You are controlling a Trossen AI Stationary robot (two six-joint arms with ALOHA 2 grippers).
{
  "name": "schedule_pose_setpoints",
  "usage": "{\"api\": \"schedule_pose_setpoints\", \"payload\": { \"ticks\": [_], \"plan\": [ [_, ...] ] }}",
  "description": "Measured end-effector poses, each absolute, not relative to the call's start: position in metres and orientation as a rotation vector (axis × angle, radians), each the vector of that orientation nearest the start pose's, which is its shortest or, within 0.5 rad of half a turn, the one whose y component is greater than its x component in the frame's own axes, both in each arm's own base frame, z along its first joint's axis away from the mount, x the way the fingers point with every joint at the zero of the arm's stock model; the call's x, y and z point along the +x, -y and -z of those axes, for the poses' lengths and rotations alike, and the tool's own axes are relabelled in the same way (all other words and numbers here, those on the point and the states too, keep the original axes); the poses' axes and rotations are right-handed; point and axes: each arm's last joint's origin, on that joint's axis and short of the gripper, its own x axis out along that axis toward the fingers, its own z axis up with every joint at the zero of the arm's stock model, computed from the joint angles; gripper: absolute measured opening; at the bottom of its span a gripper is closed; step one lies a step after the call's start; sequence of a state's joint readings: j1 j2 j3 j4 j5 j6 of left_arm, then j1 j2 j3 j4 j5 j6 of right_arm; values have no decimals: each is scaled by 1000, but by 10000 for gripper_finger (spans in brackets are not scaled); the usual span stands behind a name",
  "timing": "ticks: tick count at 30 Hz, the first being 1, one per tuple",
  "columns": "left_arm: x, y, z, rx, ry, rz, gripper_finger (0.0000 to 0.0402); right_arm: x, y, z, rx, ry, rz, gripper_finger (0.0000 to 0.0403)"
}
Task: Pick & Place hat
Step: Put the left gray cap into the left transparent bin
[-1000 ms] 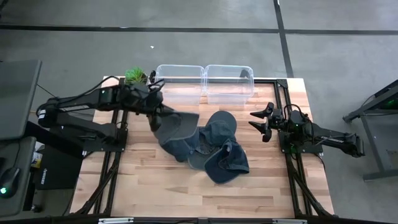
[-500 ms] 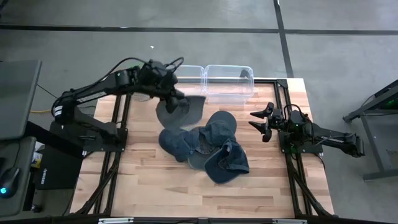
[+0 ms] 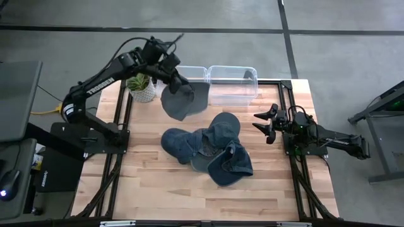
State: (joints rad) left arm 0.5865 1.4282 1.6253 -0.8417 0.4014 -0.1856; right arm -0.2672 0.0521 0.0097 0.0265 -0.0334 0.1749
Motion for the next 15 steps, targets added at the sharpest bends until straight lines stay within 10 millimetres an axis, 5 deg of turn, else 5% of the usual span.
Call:
{"api": "schedule_pose_setpoints", "payload": {
  "ticks": [15],
  "plan": [
    [214, -197, -408, -360, -564, -278, 0, 97, 26, -165, 176, 5, 235, 222]
  ]
}}
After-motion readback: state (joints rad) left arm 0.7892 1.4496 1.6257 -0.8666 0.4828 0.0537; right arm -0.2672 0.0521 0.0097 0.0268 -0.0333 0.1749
